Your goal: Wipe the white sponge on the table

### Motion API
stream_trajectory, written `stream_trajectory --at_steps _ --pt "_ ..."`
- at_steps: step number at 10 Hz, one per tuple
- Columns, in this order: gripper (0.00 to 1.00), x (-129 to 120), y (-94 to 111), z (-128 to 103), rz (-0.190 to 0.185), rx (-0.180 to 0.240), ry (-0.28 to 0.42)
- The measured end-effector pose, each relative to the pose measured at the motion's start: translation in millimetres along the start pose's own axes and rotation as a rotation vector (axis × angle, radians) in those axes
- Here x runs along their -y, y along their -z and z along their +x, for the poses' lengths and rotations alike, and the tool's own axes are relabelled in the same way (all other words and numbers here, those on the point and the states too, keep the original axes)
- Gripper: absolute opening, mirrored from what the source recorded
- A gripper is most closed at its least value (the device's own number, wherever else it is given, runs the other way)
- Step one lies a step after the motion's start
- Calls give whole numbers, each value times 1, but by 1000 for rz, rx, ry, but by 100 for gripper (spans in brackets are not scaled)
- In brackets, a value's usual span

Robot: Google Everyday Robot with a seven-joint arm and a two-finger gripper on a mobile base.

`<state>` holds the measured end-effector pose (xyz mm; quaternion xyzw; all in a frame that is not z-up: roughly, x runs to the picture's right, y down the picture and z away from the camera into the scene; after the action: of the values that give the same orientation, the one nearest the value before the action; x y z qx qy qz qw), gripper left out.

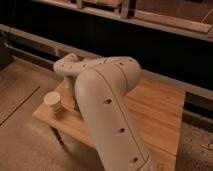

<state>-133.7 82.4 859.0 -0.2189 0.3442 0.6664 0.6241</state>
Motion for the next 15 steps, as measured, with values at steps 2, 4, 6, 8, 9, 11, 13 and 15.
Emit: stream_trajectory --at_steps 2,4,6,8,9,11,13,15 --pt "18 11 -1 4 4 -1 -23" --pt "37 14 1 6 -3 9 -26" --pt "43 15 1 6 -4 11 -27" --pt "43 15 1 6 -4 11 -26" --pt "43 15 1 6 -3 11 -26" --pt "43 15 1 6 -3 11 -26" --pt "43 15 1 6 -4 11 -27" --pt "43 15 1 6 -3 10 -27"
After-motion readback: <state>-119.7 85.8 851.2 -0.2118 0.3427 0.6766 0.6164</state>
